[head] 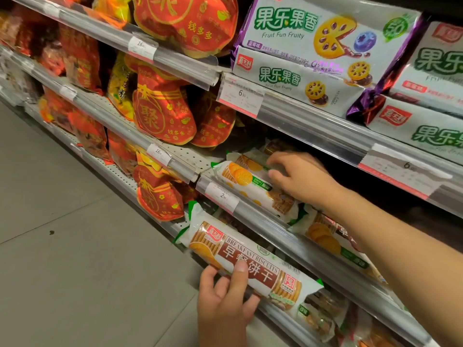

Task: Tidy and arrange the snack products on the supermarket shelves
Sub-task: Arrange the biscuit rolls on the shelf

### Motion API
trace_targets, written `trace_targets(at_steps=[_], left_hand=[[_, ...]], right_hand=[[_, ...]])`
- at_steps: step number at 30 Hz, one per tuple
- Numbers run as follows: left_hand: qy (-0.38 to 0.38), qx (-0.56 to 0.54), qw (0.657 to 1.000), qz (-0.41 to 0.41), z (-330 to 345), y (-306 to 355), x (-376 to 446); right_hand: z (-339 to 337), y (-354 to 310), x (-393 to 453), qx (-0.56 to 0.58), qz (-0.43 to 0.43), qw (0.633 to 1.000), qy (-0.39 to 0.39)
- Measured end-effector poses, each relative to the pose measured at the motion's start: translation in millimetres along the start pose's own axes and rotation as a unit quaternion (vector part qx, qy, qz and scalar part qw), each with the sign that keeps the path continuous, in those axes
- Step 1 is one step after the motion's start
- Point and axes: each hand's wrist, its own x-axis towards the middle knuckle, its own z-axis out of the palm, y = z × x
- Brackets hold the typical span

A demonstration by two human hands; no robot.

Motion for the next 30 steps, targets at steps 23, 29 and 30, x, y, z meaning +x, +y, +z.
trace_targets(at_steps=[23,29,30], left_hand=[[0.001,0.102,0.994,0.038,12.8,-3.3,5.2],[-0.013,0.112,0.993,0.024,15.8,-0.8,-0.4],[-0.012,0.110,0.994,0.023,16.5,-1.7,-1.2]], right_hand=[[-19.4,-45.6,-80.1,0.005,-0.041,0.997,0.067],[-15.9,-25.6,-14.9,0.005,0.072,0.993,0.094],[-13.4,-22.9,-4.4,0.014,0.091,0.993,0.075]])
